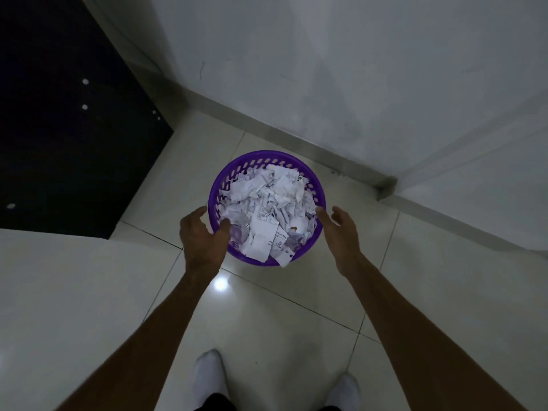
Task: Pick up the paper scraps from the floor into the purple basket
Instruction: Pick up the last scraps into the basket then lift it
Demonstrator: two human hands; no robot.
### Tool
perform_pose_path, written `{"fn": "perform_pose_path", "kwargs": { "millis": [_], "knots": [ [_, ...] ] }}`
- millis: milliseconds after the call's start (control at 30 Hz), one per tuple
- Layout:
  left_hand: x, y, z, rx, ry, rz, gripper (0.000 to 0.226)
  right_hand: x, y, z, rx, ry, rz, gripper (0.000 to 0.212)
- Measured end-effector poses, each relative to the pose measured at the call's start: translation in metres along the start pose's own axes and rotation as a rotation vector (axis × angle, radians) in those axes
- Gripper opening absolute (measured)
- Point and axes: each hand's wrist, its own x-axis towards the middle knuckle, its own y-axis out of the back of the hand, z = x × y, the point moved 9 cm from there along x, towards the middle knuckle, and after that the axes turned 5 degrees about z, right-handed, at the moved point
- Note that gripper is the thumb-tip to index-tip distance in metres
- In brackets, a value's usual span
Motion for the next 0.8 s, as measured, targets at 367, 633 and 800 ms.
{"fn": "perform_pose_path", "kwargs": {
  "millis": [367, 633, 800],
  "knots": [
    [0.023, -0.019, -0.015, -0.247, 0.236, -0.263, 0.050, 0.001, -0.036, -0.026, 0.132, 0.000, -0.135, 0.020],
    [0.053, 0.035, 0.018, -0.315, 0.252, -0.282, 0.028, -0.029, -0.062, -0.095, 0.201, -0.010, -0.206, 0.015],
    [0.077, 0.063, 0.043, -0.313, 0.235, -0.286, 0.034, -0.040, -0.087, -0.135, 0.213, -0.012, -0.225, 0.018]
  ]
}}
